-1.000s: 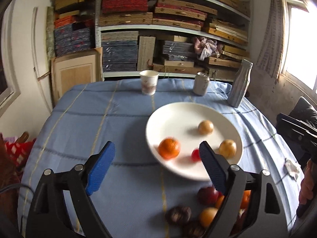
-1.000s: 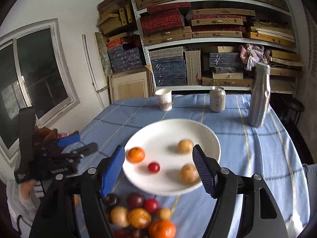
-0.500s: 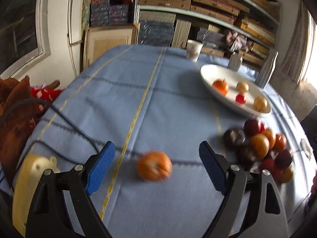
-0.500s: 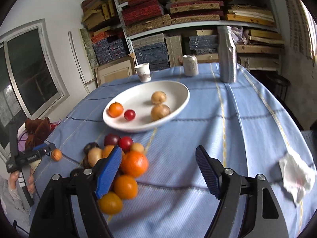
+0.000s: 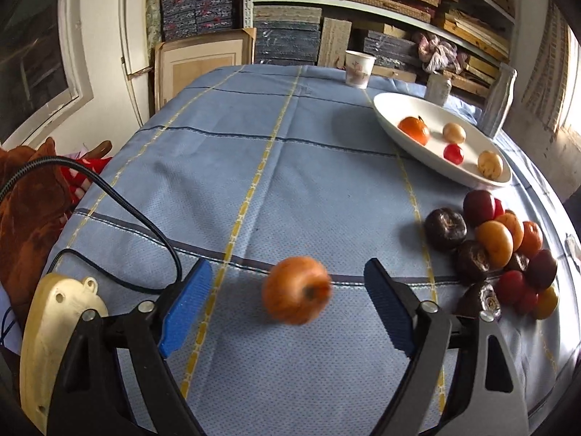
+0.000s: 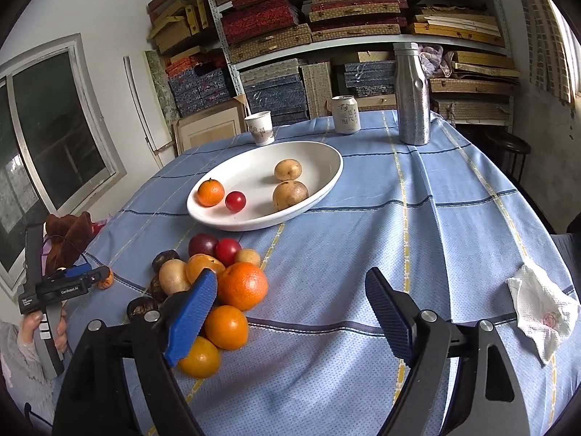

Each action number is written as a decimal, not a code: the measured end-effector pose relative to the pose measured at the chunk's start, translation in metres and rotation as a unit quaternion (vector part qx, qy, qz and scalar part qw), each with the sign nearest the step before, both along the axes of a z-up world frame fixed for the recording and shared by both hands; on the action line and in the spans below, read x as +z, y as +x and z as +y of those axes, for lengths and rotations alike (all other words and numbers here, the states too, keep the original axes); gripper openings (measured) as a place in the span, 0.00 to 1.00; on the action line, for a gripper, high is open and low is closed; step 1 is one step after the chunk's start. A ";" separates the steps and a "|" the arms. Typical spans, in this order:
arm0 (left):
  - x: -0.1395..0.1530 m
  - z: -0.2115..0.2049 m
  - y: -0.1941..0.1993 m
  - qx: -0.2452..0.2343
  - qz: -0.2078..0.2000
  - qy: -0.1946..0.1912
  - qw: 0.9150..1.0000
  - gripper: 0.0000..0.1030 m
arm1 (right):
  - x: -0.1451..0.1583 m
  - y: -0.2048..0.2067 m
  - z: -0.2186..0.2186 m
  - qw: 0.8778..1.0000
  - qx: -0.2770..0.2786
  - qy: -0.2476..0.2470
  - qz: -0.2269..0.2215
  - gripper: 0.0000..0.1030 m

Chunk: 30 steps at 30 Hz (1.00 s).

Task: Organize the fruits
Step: 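Grasp a persimmon with the left tool while the right tool grasps an orange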

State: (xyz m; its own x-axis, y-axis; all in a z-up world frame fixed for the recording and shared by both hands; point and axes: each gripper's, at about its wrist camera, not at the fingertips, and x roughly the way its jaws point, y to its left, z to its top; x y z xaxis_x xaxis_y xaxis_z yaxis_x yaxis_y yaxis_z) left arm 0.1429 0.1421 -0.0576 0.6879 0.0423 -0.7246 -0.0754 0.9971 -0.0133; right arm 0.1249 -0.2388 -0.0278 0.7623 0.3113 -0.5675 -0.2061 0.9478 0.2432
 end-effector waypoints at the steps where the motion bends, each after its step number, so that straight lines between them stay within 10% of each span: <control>1: -0.001 -0.001 0.001 -0.004 0.004 -0.002 1.000 0.73 | 0.000 0.000 0.000 1.000 0.000 -0.001 0.000 0.82; 16: -0.010 0.006 0.007 -0.010 0.030 -0.030 0.999 0.38 | 0.001 -0.002 0.001 1.000 0.001 -0.005 0.000 0.82; 30: 0.002 -0.039 -0.010 -0.095 -0.001 -0.044 0.994 0.36 | -0.015 -0.013 0.025 0.997 0.060 -0.038 0.030 0.82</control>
